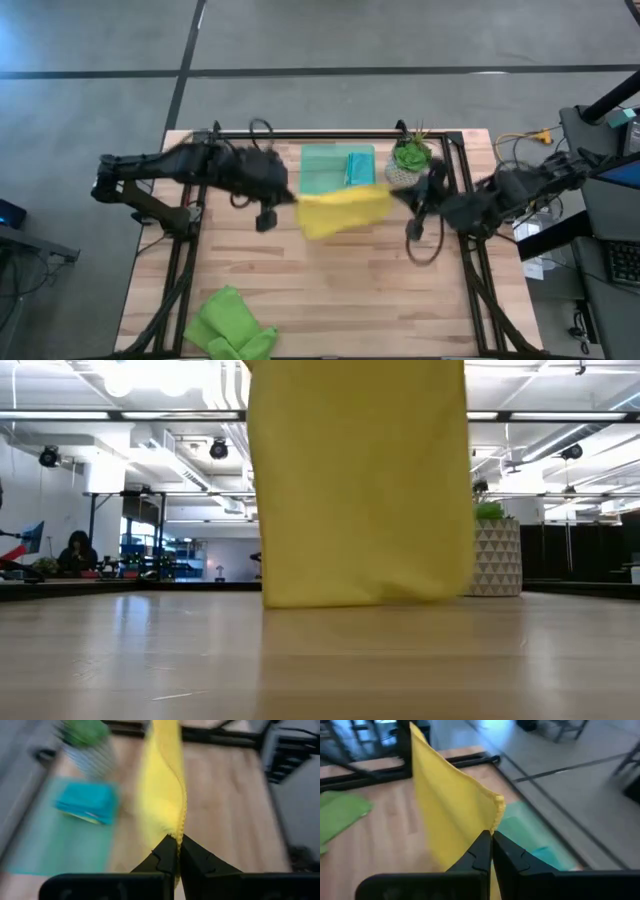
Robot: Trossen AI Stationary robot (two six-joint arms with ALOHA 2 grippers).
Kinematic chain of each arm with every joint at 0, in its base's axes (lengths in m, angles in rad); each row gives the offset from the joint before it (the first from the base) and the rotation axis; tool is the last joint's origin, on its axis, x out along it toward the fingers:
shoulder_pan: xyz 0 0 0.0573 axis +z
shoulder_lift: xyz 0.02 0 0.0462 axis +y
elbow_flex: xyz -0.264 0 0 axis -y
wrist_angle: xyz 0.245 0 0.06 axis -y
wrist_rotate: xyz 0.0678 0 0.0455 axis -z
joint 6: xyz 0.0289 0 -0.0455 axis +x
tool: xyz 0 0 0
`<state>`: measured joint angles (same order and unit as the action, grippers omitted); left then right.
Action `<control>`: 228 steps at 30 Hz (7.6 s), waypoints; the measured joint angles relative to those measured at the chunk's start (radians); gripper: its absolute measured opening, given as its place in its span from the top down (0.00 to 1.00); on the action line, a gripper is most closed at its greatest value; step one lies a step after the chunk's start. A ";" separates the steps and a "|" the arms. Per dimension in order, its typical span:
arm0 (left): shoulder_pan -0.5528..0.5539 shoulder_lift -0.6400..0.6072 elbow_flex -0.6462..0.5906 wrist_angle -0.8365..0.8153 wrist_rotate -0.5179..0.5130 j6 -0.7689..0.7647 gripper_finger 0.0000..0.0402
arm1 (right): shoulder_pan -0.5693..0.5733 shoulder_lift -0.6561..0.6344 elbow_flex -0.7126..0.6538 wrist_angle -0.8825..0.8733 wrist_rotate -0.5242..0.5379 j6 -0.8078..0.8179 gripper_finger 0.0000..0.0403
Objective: Fold microfiber towels
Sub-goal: Fold the yellow microfiber cloth
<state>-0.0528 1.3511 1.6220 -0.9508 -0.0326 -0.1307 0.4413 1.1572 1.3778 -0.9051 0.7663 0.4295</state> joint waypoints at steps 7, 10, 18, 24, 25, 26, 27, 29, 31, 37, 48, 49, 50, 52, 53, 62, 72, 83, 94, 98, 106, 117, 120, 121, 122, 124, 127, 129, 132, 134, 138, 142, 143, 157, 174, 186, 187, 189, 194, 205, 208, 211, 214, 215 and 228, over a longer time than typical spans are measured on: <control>-0.201 0.089 -0.124 0.101 0.012 -0.112 1.00 | 0.167 0.091 -0.254 0.192 -0.007 0.282 0.98; -0.258 0.146 -0.216 0.241 0.015 -0.153 1.00 | 0.244 0.161 -0.358 0.262 -0.017 0.441 0.98; -0.288 0.304 -0.404 0.566 0.159 -0.291 1.00 | 0.371 0.334 -0.500 0.475 -0.136 0.703 0.98; -0.287 0.345 -0.419 0.679 0.311 -0.352 1.00 | 0.442 0.380 -0.507 0.522 -0.198 0.805 0.98; -0.287 0.345 -0.419 0.682 0.319 -0.360 1.00 | 0.458 0.377 -0.505 0.523 -0.198 0.814 0.98; -0.288 0.345 -0.420 0.680 0.321 -0.361 1.00 | 0.472 0.374 -0.505 0.524 -0.198 0.824 0.98; -0.288 0.342 -0.421 0.680 0.323 -0.361 1.00 | 0.483 0.368 -0.505 0.523 -0.199 0.833 0.98; -0.283 0.333 -0.427 0.678 0.323 -0.362 1.00 | 0.504 0.359 -0.507 0.525 -0.201 0.850 0.98; -0.277 0.323 -0.436 0.678 0.323 -0.363 1.00 | 0.519 0.356 -0.511 0.522 -0.201 0.852 0.98; -0.267 0.321 -0.454 0.679 0.335 -0.340 0.99 | 0.521 0.373 -0.516 0.523 -0.219 0.844 0.98; -0.263 0.295 -0.454 0.651 0.394 -0.308 0.53 | 0.542 0.442 -0.517 0.581 -0.301 0.868 0.98; -0.263 0.294 -0.454 0.635 0.392 -0.311 0.49 | 0.546 0.448 -0.517 0.589 -0.299 0.871 0.98; -0.263 0.295 -0.455 0.623 0.376 -0.326 0.45 | 0.546 0.449 -0.517 0.600 -0.300 0.872 0.98; -0.263 0.305 -0.455 0.601 0.317 -0.362 0.41 | 0.549 0.452 -0.517 0.603 -0.299 0.875 0.98; -0.263 0.313 -0.457 0.594 0.281 -0.373 0.40 | 0.549 0.452 -0.517 0.602 -0.299 0.876 0.98; -0.262 0.416 -0.462 0.592 0.171 -0.388 0.41 | 0.556 0.447 -0.517 0.605 -0.299 0.889 0.98; -0.392 0.417 -0.467 0.534 0.279 -0.388 0.55 | 0.546 0.447 -0.531 0.599 -0.295 1.010 0.98; -0.537 0.492 -0.463 0.889 0.020 -0.467 0.57 | 0.538 0.447 -0.576 0.597 -0.294 1.154 0.98; -0.600 0.679 -0.345 0.946 0.025 -0.668 0.57 | 0.530 0.447 -0.596 0.599 -0.294 1.278 0.98; -0.618 0.686 -0.323 0.934 -0.021 -0.668 0.57 | 0.520 0.447 -0.597 0.598 -0.294 1.319 0.98; -0.656 0.690 -0.280 0.872 -0.203 -0.643 0.57 | 0.490 0.447 -0.597 0.604 -0.294 1.336 0.98; -0.671 0.768 -0.178 0.796 -0.256 -0.510 0.57 | 0.485 0.447 -0.597 0.606 -0.294 1.351 0.98; -0.672 0.799 -0.138 0.757 -0.260 -0.479 0.57 | 0.485 0.447 -0.597 0.606 -0.294 1.350 0.98; -0.672 0.810 -0.125 0.734 -0.270 -0.470 0.57 | 0.485 0.447 -0.597 0.606 -0.294 1.350 0.98; -0.671 0.819 -0.110 0.711 -0.279 -0.465 0.57 | 0.485 0.447 -0.597 0.606 -0.294 1.350 0.98; -0.673 0.836 -0.087 0.624 -0.318 -0.463 0.57 | 0.485 0.447 -0.597 0.606 -0.294 1.346 0.98; -0.675 0.853 -0.042 0.513 -0.328 -0.464 0.57 | 0.485 0.447 -0.597 0.608 -0.294 1.344 0.98; -0.678 0.854 -0.029 0.462 -0.341 -0.465 0.57 | 0.485 0.446 -0.597 0.609 -0.295 1.343 0.98; -0.694 0.843 -0.008 0.360 -0.399 -0.464 0.59 | 0.485 0.446 -0.597 0.609 -0.295 1.342 0.98; -0.705 0.834 0.011 0.297 -0.432 -0.463 0.63 | 0.485 0.446 -0.597 0.608 -0.295 1.340 0.98; -0.714 0.809 0.041 0.252 -0.458 -0.464 0.77 | 0.485 0.446 -0.597 0.607 -0.294 1.332 0.98; -0.714 0.811 0.049 0.257 -0.449 -0.466 0.95 | 0.485 0.446 -0.597 0.606 -0.295 1.324 0.98; -0.714 0.811 0.054 0.256 -0.449 -0.468 0.97 | 0.485 0.446 -0.597 0.607 -0.295 1.324 0.98; -0.713 0.766 0.071 0.162 -0.418 -0.570 1.00 | 0.487 0.423 -0.597 0.630 -0.295 1.260 0.98; -0.695 0.656 0.060 0.139 -0.370 -0.562 1.00 | 0.542 0.321 -0.596 0.658 -0.295 1.185 0.98; -0.650 0.664 -0.036 0.408 -0.242 -0.384 0.98 | 0.507 0.335 -0.598 0.601 -0.248 1.208 0.98; -0.642 0.664 -0.052 0.444 -0.219 -0.375 0.96 | 0.495 0.335 -0.598 0.599 -0.246 1.216 0.98; -0.630 0.664 -0.090 0.522 -0.186 -0.360 0.90 | 0.476 0.335 -0.598 0.600 -0.244 1.217 0.98; -0.621 0.665 -0.146 0.622 -0.165 -0.360 0.71 | 0.441 0.334 -0.598 0.600 -0.243 1.213 0.98; -0.623 0.715 -0.167 0.688 -0.156 -0.417 0.51 | 0.370 0.333 -0.601 0.571 -0.243 1.209 0.98; -0.626 0.739 -0.167 0.714 -0.151 -0.475 0.51 | 0.359 0.333 -0.603 0.569 -0.243 1.211 0.98; -0.629 0.753 -0.168 0.700 -0.137 -0.522 0.51 | 0.356 0.333 -0.604 0.565 -0.244 1.225 0.98; -0.633 0.754 -0.166 0.705 -0.134 -0.545 0.51 | 0.356 0.332 -0.611 0.560 -0.246 1.250 0.98; -0.634 0.754 -0.165 0.710 -0.134 -0.545 0.51 | 0.356 0.332 -0.614 0.557 -0.246 1.263 0.98; -0.637 0.757 -0.136 0.521 -0.256 -0.647 0.72 | 0.359 0.327 -0.626 0.546 -0.247 1.316 0.98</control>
<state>-0.6899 2.1078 1.4861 -0.4295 -0.2886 -0.7778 0.8001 1.4839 0.7521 -0.3586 0.5196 1.7460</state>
